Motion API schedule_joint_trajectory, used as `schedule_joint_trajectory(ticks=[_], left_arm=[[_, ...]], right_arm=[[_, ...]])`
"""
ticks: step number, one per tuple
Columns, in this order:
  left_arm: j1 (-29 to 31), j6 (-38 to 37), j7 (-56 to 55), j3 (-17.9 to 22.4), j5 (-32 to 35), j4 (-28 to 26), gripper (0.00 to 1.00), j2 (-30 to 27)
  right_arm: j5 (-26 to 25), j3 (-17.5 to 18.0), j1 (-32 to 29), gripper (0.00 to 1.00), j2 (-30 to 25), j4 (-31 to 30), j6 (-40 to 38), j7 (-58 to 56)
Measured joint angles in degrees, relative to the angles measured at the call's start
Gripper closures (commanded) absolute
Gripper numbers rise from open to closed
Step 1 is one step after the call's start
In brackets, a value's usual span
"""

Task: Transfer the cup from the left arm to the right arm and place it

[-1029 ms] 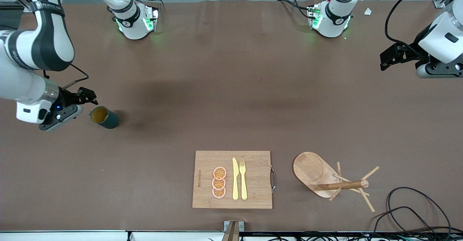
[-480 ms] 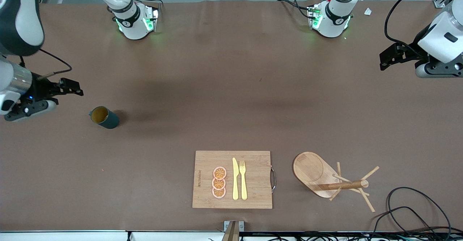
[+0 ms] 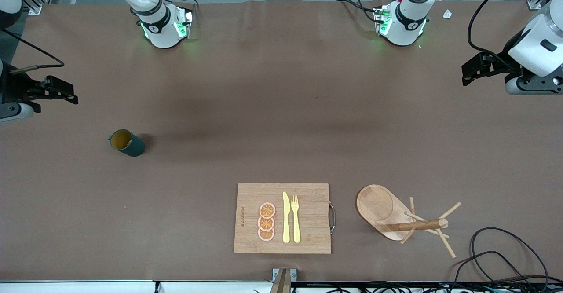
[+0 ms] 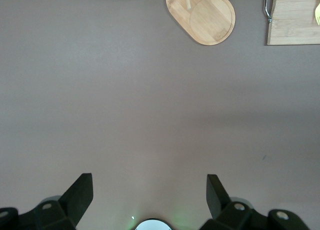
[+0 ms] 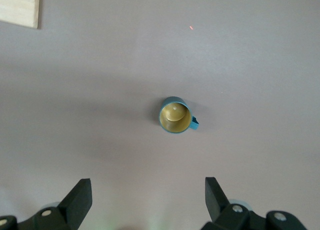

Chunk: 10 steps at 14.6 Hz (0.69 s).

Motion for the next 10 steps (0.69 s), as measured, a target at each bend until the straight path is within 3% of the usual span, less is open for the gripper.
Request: schedule_joint_trajectory(ticks=[10], left_arm=[[0.0,0.0,0.01,-0.01,0.0,0.0,0.0,0.0]], right_arm=[[-1.69,0.36,3.43,0.0,-0.02,3.6,-2.42,10.11]])
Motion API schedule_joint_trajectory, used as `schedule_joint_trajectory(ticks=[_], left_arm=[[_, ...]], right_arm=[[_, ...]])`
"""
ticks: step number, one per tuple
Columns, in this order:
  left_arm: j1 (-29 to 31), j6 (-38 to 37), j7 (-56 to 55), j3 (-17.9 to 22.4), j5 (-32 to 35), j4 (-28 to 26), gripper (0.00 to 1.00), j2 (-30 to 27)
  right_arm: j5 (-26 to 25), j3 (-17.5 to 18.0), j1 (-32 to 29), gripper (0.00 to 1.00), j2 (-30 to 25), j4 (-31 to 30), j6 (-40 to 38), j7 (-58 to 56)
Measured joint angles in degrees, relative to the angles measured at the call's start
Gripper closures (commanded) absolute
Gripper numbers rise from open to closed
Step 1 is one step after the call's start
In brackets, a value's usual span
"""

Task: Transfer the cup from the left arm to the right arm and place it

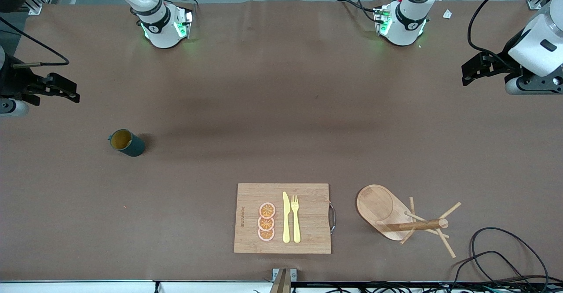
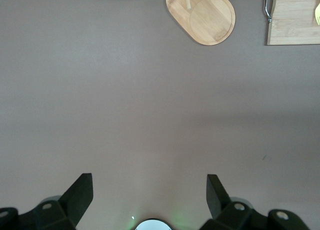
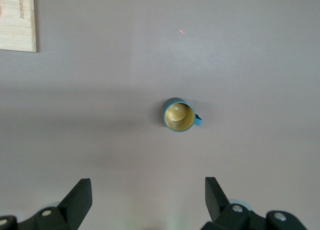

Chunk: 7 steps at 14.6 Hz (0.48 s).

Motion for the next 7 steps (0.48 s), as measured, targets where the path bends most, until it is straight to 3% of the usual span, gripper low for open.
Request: schedule_joint_trajectory(ticks=[7], left_arm=[[0.0,0.0,0.01,-0.06,0.0,0.0,0.0,0.0]], right_arm=[[-0.62,-0.38,0.17,0.0,0.04,0.0,1.02,0.05]])
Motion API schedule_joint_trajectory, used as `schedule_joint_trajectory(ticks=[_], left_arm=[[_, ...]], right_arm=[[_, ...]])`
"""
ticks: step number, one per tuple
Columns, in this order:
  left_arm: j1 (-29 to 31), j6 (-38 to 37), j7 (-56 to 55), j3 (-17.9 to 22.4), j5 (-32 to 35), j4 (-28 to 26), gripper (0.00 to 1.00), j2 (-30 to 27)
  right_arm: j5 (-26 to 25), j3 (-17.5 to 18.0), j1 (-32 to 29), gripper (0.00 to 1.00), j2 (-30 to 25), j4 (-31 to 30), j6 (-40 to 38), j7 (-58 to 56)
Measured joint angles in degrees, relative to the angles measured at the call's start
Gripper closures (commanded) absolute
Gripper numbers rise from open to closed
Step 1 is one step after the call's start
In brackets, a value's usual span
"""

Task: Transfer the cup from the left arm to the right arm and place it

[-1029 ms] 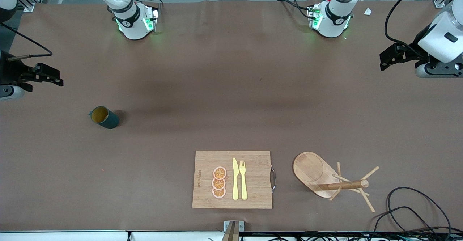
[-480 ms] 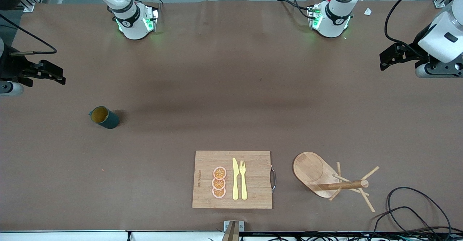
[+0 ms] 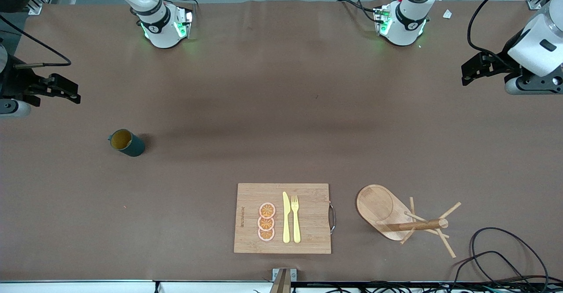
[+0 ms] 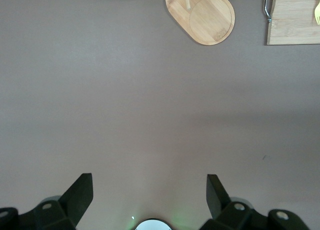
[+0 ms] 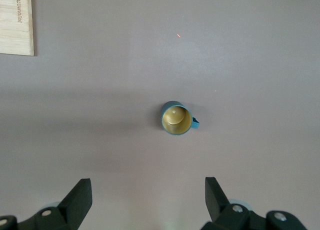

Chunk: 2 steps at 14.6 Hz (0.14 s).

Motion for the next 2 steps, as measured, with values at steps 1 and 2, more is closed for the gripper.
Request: schedule_joint_trajectory(ticks=[1,2], left_arm=[[0.0,0.0,0.0,0.0,0.0,0.0,0.0,0.0],[0.0,0.0,0.0,-0.01,0.0,0.0,0.0,0.0]], right_arm=[[0.0,-0.1,-0.01,0.0,0.01,0.02,0.18,0.0],[-0.01,-0.16,-0.03,0.0,0.01,0.18,0.36,0.0]])
